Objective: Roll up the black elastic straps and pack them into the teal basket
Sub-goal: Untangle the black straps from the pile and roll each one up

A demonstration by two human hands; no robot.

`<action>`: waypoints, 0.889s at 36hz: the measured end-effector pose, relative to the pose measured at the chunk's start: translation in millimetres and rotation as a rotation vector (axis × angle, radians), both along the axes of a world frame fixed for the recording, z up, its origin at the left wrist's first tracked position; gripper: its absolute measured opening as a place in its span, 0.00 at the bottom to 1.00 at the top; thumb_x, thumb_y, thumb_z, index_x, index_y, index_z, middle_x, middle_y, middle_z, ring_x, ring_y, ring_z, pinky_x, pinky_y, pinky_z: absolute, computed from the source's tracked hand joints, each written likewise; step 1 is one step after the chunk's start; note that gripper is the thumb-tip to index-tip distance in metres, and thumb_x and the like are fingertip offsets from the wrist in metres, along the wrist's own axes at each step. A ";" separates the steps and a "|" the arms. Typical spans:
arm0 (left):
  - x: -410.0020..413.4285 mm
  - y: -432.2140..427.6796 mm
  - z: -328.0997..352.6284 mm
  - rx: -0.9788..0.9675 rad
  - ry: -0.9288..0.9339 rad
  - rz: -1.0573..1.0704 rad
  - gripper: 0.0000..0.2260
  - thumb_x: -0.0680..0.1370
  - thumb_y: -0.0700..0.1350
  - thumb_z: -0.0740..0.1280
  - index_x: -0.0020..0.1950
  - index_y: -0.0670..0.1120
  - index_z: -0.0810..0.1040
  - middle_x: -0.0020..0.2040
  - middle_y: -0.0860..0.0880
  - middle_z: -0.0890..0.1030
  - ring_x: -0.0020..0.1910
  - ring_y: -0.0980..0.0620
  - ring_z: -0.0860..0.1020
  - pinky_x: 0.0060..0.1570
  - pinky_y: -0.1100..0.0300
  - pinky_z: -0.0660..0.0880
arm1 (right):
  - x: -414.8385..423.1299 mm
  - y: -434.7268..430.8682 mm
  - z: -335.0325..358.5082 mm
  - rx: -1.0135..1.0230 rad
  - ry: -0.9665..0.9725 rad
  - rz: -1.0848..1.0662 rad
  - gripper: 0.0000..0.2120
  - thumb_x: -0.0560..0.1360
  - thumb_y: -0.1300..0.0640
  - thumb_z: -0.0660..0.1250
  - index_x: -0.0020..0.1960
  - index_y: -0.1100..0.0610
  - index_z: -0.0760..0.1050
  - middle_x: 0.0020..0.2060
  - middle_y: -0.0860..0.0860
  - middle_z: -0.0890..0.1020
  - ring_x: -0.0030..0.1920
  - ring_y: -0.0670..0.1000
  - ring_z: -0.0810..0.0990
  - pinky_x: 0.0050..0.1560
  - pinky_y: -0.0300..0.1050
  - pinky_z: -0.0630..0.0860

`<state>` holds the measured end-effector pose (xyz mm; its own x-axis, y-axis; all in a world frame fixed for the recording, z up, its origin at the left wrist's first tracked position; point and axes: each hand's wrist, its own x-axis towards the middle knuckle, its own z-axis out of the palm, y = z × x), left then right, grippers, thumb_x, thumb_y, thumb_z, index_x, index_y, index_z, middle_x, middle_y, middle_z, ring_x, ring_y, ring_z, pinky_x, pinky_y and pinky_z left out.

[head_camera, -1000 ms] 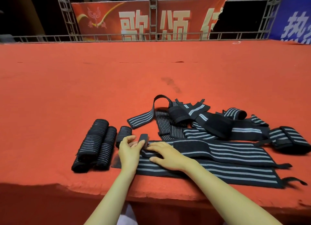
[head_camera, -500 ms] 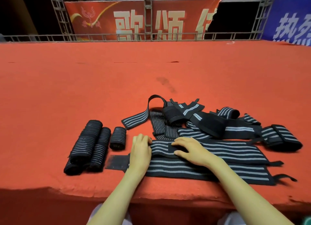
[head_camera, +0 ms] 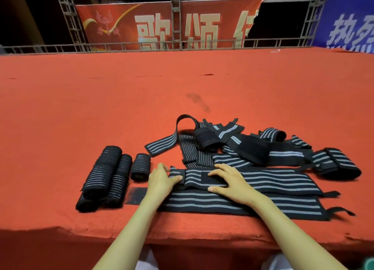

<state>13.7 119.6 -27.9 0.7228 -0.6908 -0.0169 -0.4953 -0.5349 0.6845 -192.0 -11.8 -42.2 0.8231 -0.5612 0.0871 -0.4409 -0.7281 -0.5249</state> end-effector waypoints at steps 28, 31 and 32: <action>6.4 15.1 -15.8 -0.287 -0.460 -0.174 0.12 0.74 0.44 0.70 0.56 0.43 0.78 0.51 0.48 0.75 0.52 0.48 0.71 0.56 0.57 0.70 | 22.6 5.2 12.3 0.015 0.129 -0.024 0.19 0.74 0.37 0.64 0.62 0.40 0.70 0.71 0.44 0.63 0.75 0.46 0.54 0.75 0.56 0.41; 2.0 17.9 -11.1 -0.311 -0.364 -0.256 0.19 0.76 0.59 0.59 0.54 0.48 0.81 0.49 0.54 0.75 0.52 0.55 0.69 0.55 0.66 0.63 | 13.4 -1.3 10.5 0.000 0.124 -0.031 0.20 0.73 0.36 0.64 0.63 0.40 0.70 0.71 0.43 0.63 0.75 0.45 0.54 0.75 0.57 0.43; 0.0 18.5 -10.5 -0.304 -0.330 -0.285 0.22 0.76 0.61 0.55 0.54 0.49 0.82 0.49 0.55 0.76 0.52 0.56 0.68 0.56 0.66 0.62 | 10.9 -3.5 9.8 -0.010 0.128 -0.019 0.22 0.71 0.34 0.64 0.63 0.39 0.70 0.71 0.43 0.62 0.75 0.45 0.53 0.75 0.57 0.45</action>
